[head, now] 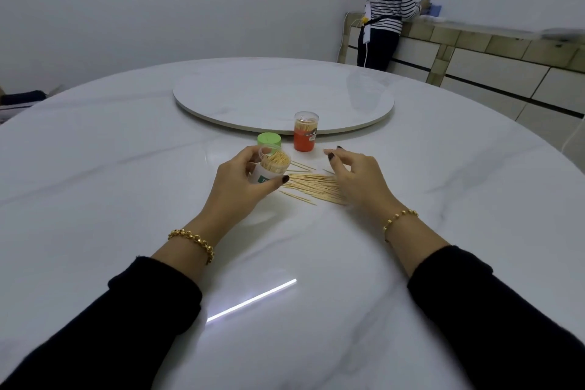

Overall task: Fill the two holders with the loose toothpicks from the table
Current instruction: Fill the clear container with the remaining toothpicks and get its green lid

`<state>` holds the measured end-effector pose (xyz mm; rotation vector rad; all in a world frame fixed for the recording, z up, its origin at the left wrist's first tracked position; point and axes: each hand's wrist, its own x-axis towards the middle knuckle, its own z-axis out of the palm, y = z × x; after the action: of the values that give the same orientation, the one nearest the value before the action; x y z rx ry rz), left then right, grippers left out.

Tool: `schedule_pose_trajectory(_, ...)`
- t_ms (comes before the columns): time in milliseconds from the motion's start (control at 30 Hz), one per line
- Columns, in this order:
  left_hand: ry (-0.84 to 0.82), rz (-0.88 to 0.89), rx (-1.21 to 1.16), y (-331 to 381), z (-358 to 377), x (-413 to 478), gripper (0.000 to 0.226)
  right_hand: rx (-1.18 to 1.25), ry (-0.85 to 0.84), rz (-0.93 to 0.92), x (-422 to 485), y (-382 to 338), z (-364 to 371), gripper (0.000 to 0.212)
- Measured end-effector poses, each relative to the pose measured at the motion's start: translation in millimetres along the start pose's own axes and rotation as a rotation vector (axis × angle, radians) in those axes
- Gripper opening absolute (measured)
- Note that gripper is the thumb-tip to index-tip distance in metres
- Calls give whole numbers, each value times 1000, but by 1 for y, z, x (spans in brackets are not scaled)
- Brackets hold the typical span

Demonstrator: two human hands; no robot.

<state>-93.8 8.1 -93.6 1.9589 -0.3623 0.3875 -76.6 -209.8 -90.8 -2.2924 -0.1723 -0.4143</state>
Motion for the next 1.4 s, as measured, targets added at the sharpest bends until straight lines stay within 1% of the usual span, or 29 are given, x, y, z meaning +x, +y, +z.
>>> schedule_pose_trajectory(67, 8, -3, -2, -1, 0, 0, 50, -103, -57, 94, 3, 13, -3, 33)
schedule_pose_trajectory(100, 11, -6, -1, -1, 0, 1, 50, -138, -87, 134, 4, 18, -2, 32)
schedule_pose_trajectory(167, 10, -8, 1, -2, 0, 1, 50, -239, -154, 163, 8, 25, 2, 30)
schedule_pose_trajectory(233, 7, -13, 3, -2, 1, 1, 50, -321, -229, 142, 9, 22, 11, 31)
schedule_pose_trajectory(333, 14, -11, 8, -2, 0, 1, 48, -325, -327, 58, 8, 7, 24, 28)
schedule_pose_trajectory(400, 22, -13, 11, -2, -1, 1, 49, -310, -365, 25, 7, 2, 31, 35)
schedule_pose_trajectory(467, 29, -13, 16, -3, -1, 2, 50, -255, -318, 33, 8, -1, 33, 41)
schedule_pose_trajectory(533, 30, -14, 14, -3, -2, 2, 49, -209, -248, 51, 13, 1, 35, 40)
schedule_pose_trajectory(600, 30, -17, 9, -3, -2, 2, 48, -220, -224, 64, 19, 2, 38, 37)
schedule_pose_trajectory(667, 36, -21, 11, -4, -3, 3, 48, -265, -237, 48, 25, -2, 42, 34)
schedule_pose_trajectory(767, 40, -29, 10, -3, -4, 3, 47, -302, -308, -7, 30, -10, 46, 30)
schedule_pose_trajectory(867, 44, -26, 12, -3, -5, 3, 45, -297, -359, -55, 31, -17, 46, 35)
schedule_pose_trajectory(967, 44, -23, 23, -3, -6, 3, 48, -243, -359, -68, 29, -15, 42, 34)
schedule_pose_trajectory(1067, 40, -30, 18, -3, -6, 3, 48, -131, -362, -29, 25, -10, 32, 28)
schedule_pose_trajectory(1133, 38, -38, 4, -3, -6, 2, 48, -67, -319, -21, 22, -7, 25, 25)
schedule_pose_trajectory(1267, 28, -24, 10, -2, -5, 2, 47, -14, -124, 1, 19, 5, 9, 27)
schedule_pose_trajectory(1333, 26, -22, 12, -1, -5, 2, 48, -43, -119, 33, 17, 12, 4, 30)
schedule_pose_trajectory(1400, 27, -23, 5, -1, -5, 1, 48, -96, -191, 62, 17, 18, 4, 34)
